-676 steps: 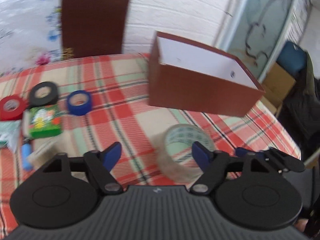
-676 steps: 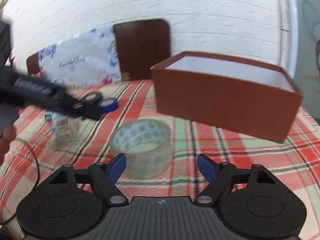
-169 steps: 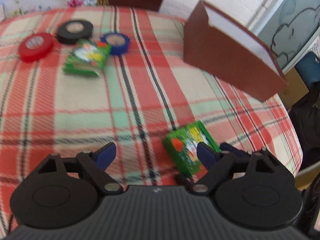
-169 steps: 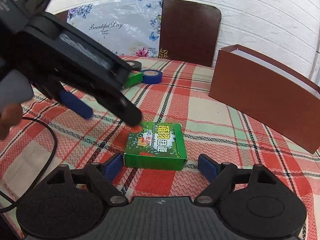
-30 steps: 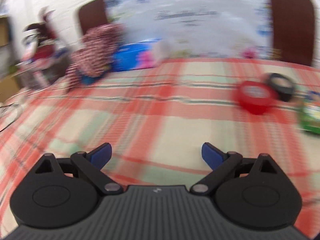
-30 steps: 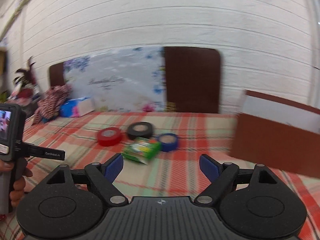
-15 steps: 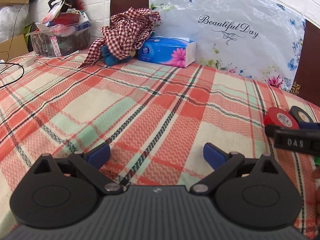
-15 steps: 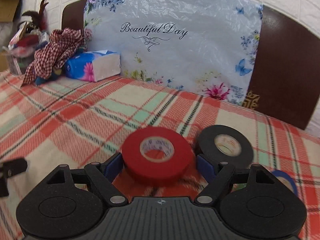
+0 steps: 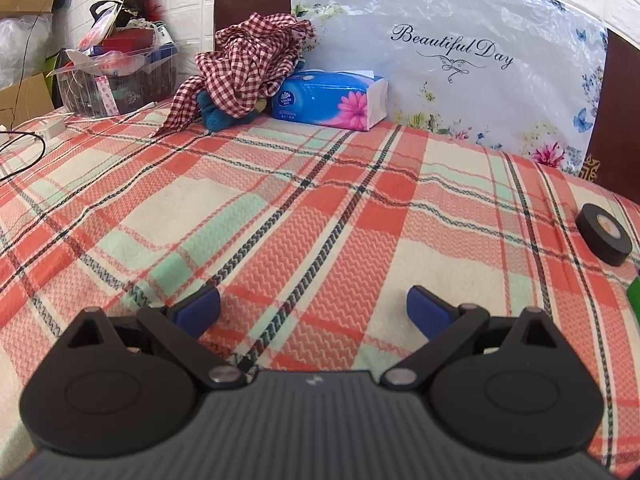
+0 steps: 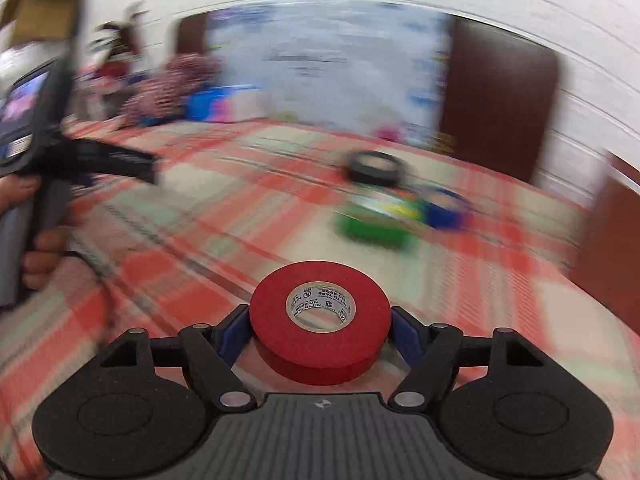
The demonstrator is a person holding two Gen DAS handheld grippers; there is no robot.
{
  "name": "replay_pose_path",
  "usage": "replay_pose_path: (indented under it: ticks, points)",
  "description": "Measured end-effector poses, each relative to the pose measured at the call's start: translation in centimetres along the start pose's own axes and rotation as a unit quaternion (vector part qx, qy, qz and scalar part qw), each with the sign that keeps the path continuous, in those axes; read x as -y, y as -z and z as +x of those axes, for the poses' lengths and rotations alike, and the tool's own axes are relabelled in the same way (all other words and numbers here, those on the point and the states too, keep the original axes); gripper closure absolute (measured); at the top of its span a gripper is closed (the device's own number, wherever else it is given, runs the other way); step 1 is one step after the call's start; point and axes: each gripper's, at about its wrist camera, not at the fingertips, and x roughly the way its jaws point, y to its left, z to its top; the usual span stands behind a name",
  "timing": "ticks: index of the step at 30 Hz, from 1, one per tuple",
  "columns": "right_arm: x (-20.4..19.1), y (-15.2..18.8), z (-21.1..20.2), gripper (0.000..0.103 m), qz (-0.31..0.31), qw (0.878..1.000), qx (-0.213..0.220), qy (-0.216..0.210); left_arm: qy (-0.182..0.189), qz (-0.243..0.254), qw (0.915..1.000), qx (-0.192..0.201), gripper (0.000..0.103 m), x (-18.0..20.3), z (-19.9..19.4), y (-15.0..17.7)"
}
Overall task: Organize objects
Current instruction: 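Grasp the red tape roll with the right gripper and lift it, then grasp the red tape with the left gripper while the right gripper releases it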
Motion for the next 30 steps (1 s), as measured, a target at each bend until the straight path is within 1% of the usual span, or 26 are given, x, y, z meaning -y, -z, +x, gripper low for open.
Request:
replay_pose_path:
  ticks: [1, 2, 3, 4, 5, 6, 7, 8, 9, 10, 11, 13, 15, 16, 17, 18, 19, 21, 22, 23, 24, 25, 26, 28, 29, 30]
  points:
    - [2.0, 0.5, -0.7, 0.031, 0.036, 0.999, -0.004, 0.038, -0.004, 0.007, 1.0, -0.002, 0.002, 0.3, 0.0, 0.0]
    - [4.0, 1.0, -1.4, 0.029, 0.073, 0.994, -0.009, 0.074, -0.011, 0.018, 0.9998, -0.004, 0.002, 0.7, 0.0, 0.0]
    - [5.8, 1.4, -2.2, 0.025, 0.106, 0.99, -0.011, 0.094, -0.019, 0.031, 0.9993, -0.004, 0.002, 1.2, -0.2, 0.0]
    - [7.0, 1.9, -3.1, 0.022, 0.126, 0.988, -0.008, 0.094, -0.026, 0.05, 0.9984, -0.003, 0.002, 2.0, -0.6, 0.0]
    - [7.7, 2.4, -3.9, 0.022, 0.13, 0.988, -0.005, 0.084, -0.019, 0.065, 0.9977, -0.008, 0.004, 2.9, -1.2, 0.1]
    - [7.9, 3.1, -4.7, 0.021, 0.123, 0.989, -0.002, 0.082, 0.009, 0.063, 0.9977, -0.02, 0.004, 3.8, -2.1, 0.1]
    - [7.7, 3.7, -5.2, 0.02, 0.111, 0.99, -0.003, 0.085, 0.051, 0.054, 0.9965, -0.037, 0.005, 4.8, -3.1, 0.0]
    - [7.4, 4.3, -5.5, 0.02, 0.1, 0.991, -0.007, 0.086, 0.097, 0.048, 0.9927, -0.054, 0.005, 6.2, -4.3, 0.0]
    - [7.1, 4.6, -5.6, 0.021, 0.09, 0.992, -0.008, 0.089, 0.136, 0.053, 0.987, -0.067, 0.006, 8.1, -5.6, 0.1]
    - [6.7, 4.6, -5.7, 0.022, 0.084, 0.992, -0.005, 0.094, 0.173, 0.069, 0.9797, -0.074, 0.006, 10.3, -7.0, 0.1]
    - [6.7, 4.5, -5.7, 0.022, 0.082, 0.992, -0.005, 0.095, 0.212, 0.093, 0.9697, -0.079, 0.006, 12.7, -8.4, 0.3]
    - [7.1, 4.4, -5.5, 0.021, 0.087, 0.992, -0.01, 0.089, 0.275, 0.15, 0.9455, -0.087, 0.006, 17.3, -11.0, 1.0]
    - [7.6, 4.1, -5.2, 0.022, 0.092, 0.992, -0.014, 0.083, 0.319, 0.2, 0.9209, -0.1, 0.006, 21.3, -13.1, 1.8]
    - [7.7, 3.9, -5.2, 0.023, 0.09, 0.992, -0.017, 0.085, 0.333, 0.215, 0.9117, -0.107, 0.007, 22.7, -13.8, 2.1]
    - [7.9, 3.7, -5.1, 0.023, 0.087, 0.992, -0.019, 0.087, 0.342, 0.225, 0.9051, -0.115, 0.01, 23.8, -14.3, 2.4]
    - [7.9, 3.7, -5.1, 0.023, 0.083, 0.992, -0.02, 0.087, 0.347, 0.23, 0.9004, -0.126, 0.012, 24.6, -14.5, 2.6]
    - [8.0, 3.6, -5.0, 0.023, 0.081, 0.993, -0.021, 0.085, 0.351, 0.233, 0.8964, -0.139, 0.017, 25.1, -14.6, 3.0]
    - [8.2, 3.6, -4.7, 0.023, 0.076, 0.994, -0.021, 0.079, 0.349, 0.239, 0.8907, -0.167, 0.02, 26.0, -14.2, 3.5]
    - [8.3, 3.6, -4.5, 0.023, 0.074, 0.994, -0.022, 0.075, 0.341, 0.247, 0.8897, -0.177, 0.021, 26.5, -13.9, 3.9]
    - [8.2, 3.5, -4.3, 0.023, 0.071, 0.995, -0.021, 0.073, 0.328, 0.256, 0.8901, -0.186, 0.025, 26.9, -13.5, 4.4]
    - [8.2, 3.4, -4.0, 0.024, 0.068, 0.995, -0.019, 0.07, 0.323, 0.253, 0.8916, -0.193, 0.025, 26.9, -13.0, 4.7]
    - [8.1, 3.4, -3.7, 0.025, 0.064, 0.996, -0.019, 0.067, 0.328, 0.235, 0.8929, -0.2, 0.029, 26.6, -12.6, 4.5]
    - [8.0, 3.4, -3.5, 0.024, 0.061, 0.996, -0.016, 0.065, 0.332, 0.225, 0.8919, -0.209, 0.043, 26.4, -12.3, 4.3]
    - [8.0, 3.3, -3.4, 0.031, 0.059, 0.997, -0.012, 0.056, 0.337, 0.218, 0.8895, -0.219, 0.055, 26.4, -12.0, 4.3]
    - [7.9, 3.3, -3.3, 0.031, 0.055, 0.997, -0.011, 0.053, 0.341, 0.215, 0.8878, -0.222, 0.063, 26.5, -11.9, 4.3]
    - [7.8, 3.3, -3.3, 0.031, 0.053, 0.997, -0.009, 0.052, 0.347, 0.215, 0.885, -0.224, 0.068, 26.8, -11.9, 4.4]
